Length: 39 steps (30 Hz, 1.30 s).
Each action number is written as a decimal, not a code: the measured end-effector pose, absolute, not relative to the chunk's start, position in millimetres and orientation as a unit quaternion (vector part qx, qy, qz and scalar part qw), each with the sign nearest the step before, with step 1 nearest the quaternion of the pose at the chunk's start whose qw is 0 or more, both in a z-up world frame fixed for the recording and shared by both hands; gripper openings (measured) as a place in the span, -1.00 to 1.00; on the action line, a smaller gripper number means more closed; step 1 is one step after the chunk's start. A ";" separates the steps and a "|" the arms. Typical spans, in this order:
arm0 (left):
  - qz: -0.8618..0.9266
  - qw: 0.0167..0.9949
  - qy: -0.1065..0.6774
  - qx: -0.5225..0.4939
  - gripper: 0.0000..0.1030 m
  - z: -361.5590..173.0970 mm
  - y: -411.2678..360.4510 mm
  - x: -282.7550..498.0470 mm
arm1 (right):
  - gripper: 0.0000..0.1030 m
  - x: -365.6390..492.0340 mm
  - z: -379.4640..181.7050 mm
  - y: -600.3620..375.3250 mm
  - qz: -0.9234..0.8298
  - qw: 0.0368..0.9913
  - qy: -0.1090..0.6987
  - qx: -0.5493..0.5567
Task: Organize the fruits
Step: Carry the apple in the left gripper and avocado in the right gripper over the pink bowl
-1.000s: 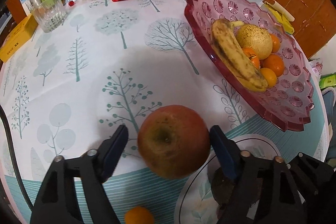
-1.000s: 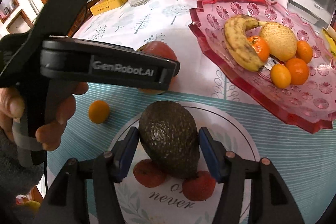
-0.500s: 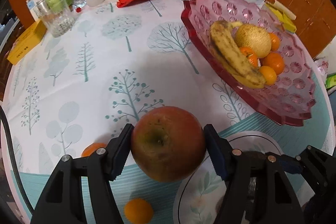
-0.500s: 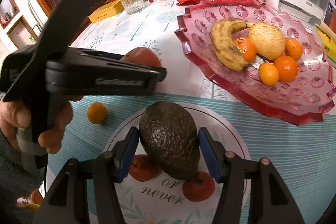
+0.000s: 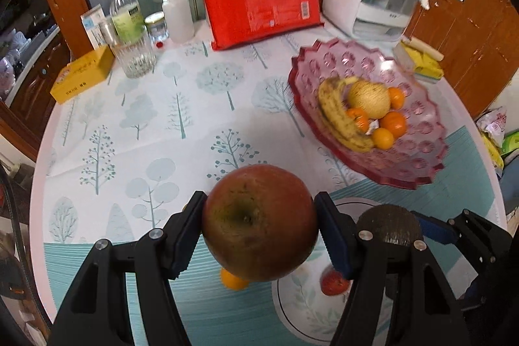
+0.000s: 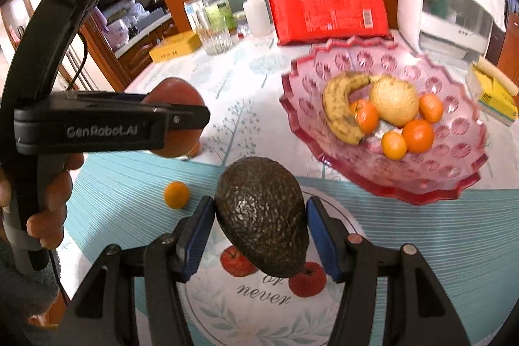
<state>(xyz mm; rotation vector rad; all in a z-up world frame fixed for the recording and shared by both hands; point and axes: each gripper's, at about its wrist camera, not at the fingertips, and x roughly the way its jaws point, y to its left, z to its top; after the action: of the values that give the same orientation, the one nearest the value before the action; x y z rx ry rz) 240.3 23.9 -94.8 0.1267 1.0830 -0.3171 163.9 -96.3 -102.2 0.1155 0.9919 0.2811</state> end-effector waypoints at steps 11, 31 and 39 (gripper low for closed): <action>-0.187 0.864 0.460 0.086 0.28 -26.4 -6.5 226.8 | 0.14 167.4 -29.9 -138.2 0.104 0.894 0.424 0.098; -0.188 0.839 0.498 0.116 0.28 -75.6 -102.6 318.7 | 0.14 301.6 -54.5 -281.3 -0.012 0.883 0.452 0.125; -0.185 0.819 0.534 0.105 0.28 -118.2 -119.7 332.4 | 0.14 347.9 -112.6 -290.2 -0.011 0.864 0.490 0.117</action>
<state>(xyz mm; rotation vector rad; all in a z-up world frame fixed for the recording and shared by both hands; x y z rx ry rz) 332.4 -119.7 -118.2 0.2237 1.1369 -0.3941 347.9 -290.2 -112.6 0.2457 1.0276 -0.0229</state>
